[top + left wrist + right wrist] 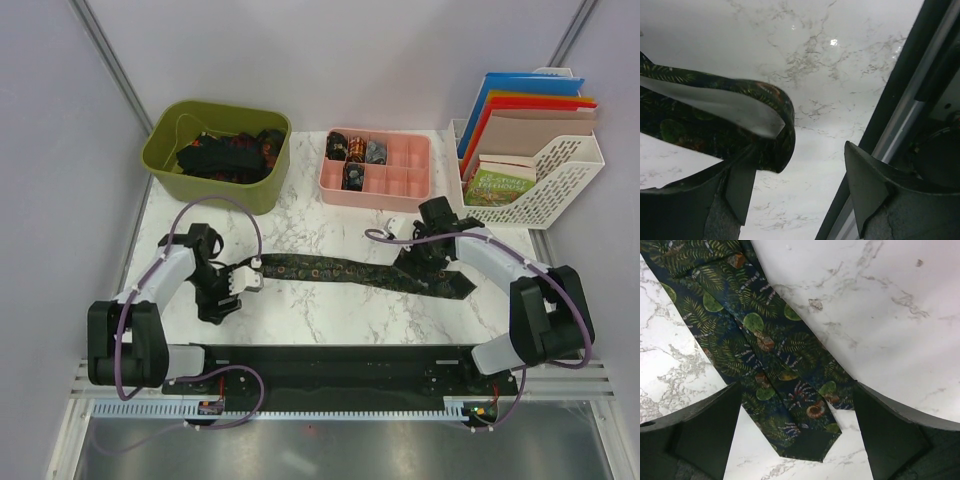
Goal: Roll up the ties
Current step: Flatten out the tie at the center of the board.
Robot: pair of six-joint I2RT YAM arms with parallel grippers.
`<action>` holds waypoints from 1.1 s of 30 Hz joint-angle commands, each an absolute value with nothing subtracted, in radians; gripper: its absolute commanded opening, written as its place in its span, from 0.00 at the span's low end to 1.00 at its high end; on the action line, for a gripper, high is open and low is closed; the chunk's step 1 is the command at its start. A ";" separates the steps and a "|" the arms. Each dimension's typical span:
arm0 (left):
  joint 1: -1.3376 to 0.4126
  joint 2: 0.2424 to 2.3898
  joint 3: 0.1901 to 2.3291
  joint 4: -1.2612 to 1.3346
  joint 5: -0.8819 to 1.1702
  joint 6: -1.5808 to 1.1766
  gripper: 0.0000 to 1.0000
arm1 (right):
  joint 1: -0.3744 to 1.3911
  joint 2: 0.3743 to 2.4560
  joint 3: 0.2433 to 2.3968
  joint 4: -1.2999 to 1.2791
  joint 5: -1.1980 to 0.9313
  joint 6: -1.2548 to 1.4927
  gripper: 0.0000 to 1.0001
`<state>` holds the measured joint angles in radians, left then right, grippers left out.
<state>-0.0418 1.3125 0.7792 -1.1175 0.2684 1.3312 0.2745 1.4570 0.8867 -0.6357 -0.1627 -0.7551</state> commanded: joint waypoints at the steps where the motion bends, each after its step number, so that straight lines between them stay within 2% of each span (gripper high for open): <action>1: -0.044 1.293 0.744 -1.011 0.204 1.310 0.77 | 0.305 1.485 0.842 -0.551 -0.152 -0.762 0.97; 6: -0.054 1.365 0.742 -0.915 0.235 1.257 0.74 | 0.318 1.506 0.813 -0.506 -0.132 -0.773 0.93; 10: -0.051 1.454 0.788 -0.842 0.221 1.184 0.64 | 0.319 1.506 0.810 -0.500 -0.127 -0.799 0.89; 11: -0.046 1.457 0.802 -0.839 0.227 1.177 0.62 | 0.318 1.503 0.808 -0.500 -0.126 -0.805 0.84; 12: -0.041 1.460 0.827 -0.839 0.230 1.172 0.59 | 0.318 1.500 0.801 -0.500 -0.127 -0.816 0.80; 13: -0.040 1.460 0.836 -0.842 0.232 1.173 0.49 | 0.318 1.496 0.796 -0.502 -0.129 -0.824 0.75; 14: -0.038 1.457 0.845 -0.845 0.232 1.181 0.43 | 0.318 1.494 0.793 -0.502 -0.129 -0.840 0.65; 15: -0.031 1.454 0.860 -0.853 0.235 1.202 0.38 | 0.319 1.490 0.785 -0.503 -0.130 -0.848 0.60; 16: -0.028 1.451 0.871 -0.903 0.242 1.219 0.29 | 0.319 1.486 0.779 -0.503 -0.135 -0.857 0.56; 17: -0.023 1.454 0.886 -0.945 0.274 1.239 0.25 | 0.319 1.482 0.773 -0.505 -0.138 -0.886 0.49; 18: -0.014 1.459 0.926 -0.980 0.294 1.262 0.20 | 0.318 1.471 0.759 -0.508 -0.140 -0.900 0.45; 19: -0.008 1.466 0.951 -1.026 0.313 1.264 0.12 | 0.319 1.463 0.755 -0.514 -0.144 -0.919 0.42; 20: -0.002 1.476 0.975 -1.105 0.354 1.266 0.09 | 0.319 1.457 0.747 -0.518 -0.146 -0.940 0.36; 22: 0.035 1.517 1.049 -1.172 0.388 1.263 0.04 | 0.318 1.428 0.721 -0.538 -0.149 -1.015 0.33; 27: 0.078 1.685 1.173 -1.200 0.390 1.203 0.03 | 0.318 1.382 0.699 -0.554 -0.175 -1.123 0.30; 30: 0.083 1.773 1.253 -1.207 0.383 1.158 0.07 | 0.316 1.379 0.718 -0.580 -0.210 -1.143 0.29; 33: 0.100 1.845 1.330 -1.193 0.406 1.111 0.27 | 0.314 1.384 0.735 -0.598 -0.230 -1.158 0.27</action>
<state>0.0807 1.7878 1.2247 -1.1637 0.3508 1.1946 0.3180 1.4010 0.7086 -0.5514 -0.1646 -1.0916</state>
